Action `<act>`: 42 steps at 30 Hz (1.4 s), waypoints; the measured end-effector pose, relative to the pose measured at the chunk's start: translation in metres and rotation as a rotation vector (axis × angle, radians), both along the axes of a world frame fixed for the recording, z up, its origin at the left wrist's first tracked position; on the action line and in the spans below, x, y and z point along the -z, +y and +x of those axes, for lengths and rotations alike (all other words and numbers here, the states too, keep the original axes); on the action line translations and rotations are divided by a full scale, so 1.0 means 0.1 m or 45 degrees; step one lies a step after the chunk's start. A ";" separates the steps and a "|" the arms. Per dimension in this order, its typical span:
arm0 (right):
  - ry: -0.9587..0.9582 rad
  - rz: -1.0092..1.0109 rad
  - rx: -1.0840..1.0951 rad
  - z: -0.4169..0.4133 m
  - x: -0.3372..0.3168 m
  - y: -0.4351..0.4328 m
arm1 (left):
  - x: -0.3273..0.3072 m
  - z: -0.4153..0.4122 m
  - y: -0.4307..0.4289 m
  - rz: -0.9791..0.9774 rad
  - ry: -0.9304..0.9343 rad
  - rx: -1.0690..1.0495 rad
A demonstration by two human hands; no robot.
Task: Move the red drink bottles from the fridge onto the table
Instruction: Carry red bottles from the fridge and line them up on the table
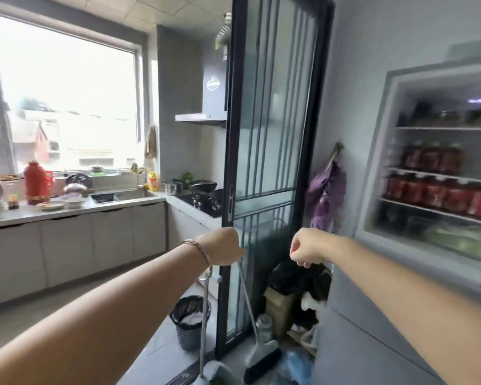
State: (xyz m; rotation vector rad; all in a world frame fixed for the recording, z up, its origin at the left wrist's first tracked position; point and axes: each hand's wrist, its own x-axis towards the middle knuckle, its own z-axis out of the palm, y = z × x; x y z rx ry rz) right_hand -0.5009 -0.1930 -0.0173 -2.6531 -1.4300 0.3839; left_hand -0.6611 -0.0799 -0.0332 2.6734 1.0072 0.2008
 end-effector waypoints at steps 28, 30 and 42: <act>-0.234 0.273 0.864 5.81 -0.80 -0.66 | -0.89 7.07 -0.01 0.351 -0.269 0.964; -0.349 0.329 0.836 6.33 -0.93 -0.69 | -1.02 7.56 -0.05 0.308 -0.332 0.909; -0.509 0.633 0.880 8.32 -1.07 -0.53 | -1.38 9.50 -0.04 0.223 -0.575 0.856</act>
